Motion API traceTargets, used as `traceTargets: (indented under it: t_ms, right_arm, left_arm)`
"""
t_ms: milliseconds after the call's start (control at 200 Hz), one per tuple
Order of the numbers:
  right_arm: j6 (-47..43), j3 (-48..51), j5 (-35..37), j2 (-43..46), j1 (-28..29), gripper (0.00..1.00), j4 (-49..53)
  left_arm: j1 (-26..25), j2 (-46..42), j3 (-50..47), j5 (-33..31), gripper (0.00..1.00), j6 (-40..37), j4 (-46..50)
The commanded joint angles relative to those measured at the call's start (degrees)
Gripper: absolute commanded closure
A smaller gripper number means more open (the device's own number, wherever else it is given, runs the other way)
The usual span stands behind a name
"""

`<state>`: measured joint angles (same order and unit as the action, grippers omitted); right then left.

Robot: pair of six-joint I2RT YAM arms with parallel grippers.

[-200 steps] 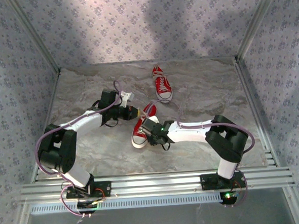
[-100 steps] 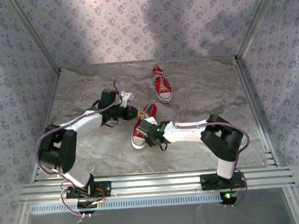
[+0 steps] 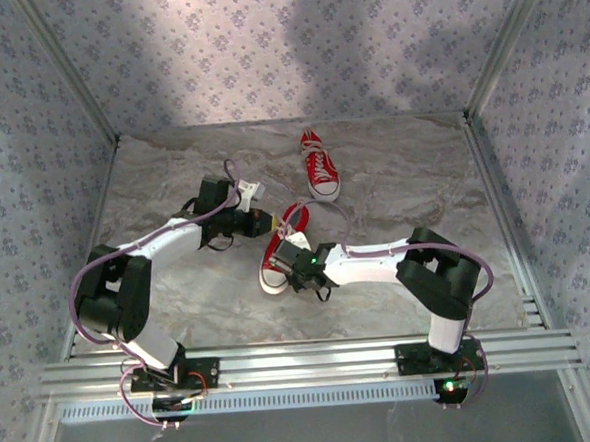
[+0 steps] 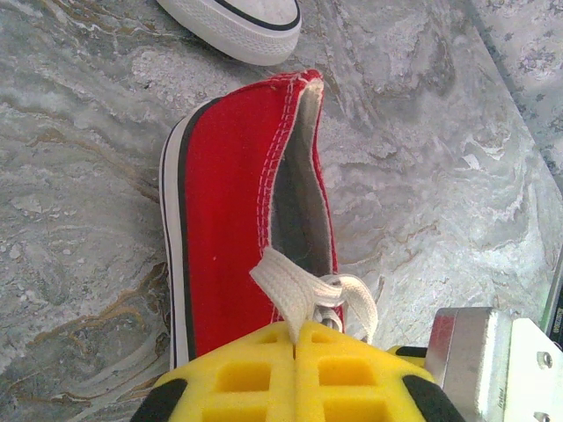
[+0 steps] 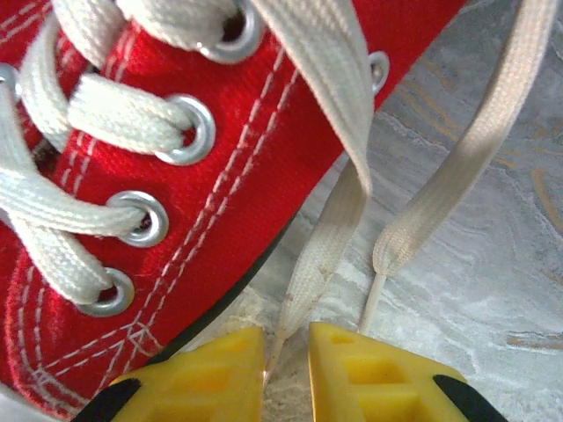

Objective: Tie the shoes

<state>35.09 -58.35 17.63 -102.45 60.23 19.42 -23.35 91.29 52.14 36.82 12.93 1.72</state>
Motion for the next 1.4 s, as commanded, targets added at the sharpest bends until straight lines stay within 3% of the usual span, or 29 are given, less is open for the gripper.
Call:
traceTargets:
  t_ms: [0, 390, 490, 620, 809, 994, 1399]
  right_arm:
    - [0.4, 2.8, 2.1, -4.4, -0.4, 0.78, 2.1]
    - [0.4, 3.1, 4.8, -2.3, 1.2, 0.94, 4.7]
    - [0.3, 3.2, 4.7, 0.1, 1.3, 1.00, 4.3]
    - [-1.4, 5.8, 2.7, 6.6, 0.9, 1.00, -0.4]
    - [-2.8, 10.2, -3.8, 16.0, -3.9, 1.00, -9.3]
    - [-4.3, 11.9, -12.6, 17.6, -9.4, 1.00, -13.7]
    - [-10.6, 4.7, -13.1, 12.1, -16.7, 1.00, -8.6]
  left_arm:
    - [0.1, -0.1, 1.7, 1.2, 1.00, -1.1, 0.6]
    - [0.4, -0.7, 1.6, 1.1, 1.00, -1.2, 1.0]
    - [0.4, -0.7, 1.5, 1.0, 1.00, -1.3, 0.9]
    - [0.4, -0.5, 1.5, 1.4, 1.00, -1.4, 0.8]
    - [0.3, -0.2, 1.5, 2.1, 1.00, -1.7, 0.7]
    - [0.2, -0.1, 1.6, 2.6, 1.00, -1.3, 0.1]
    - [-0.1, -0.5, 1.2, 3.3, 1.00, -1.5, -0.3]
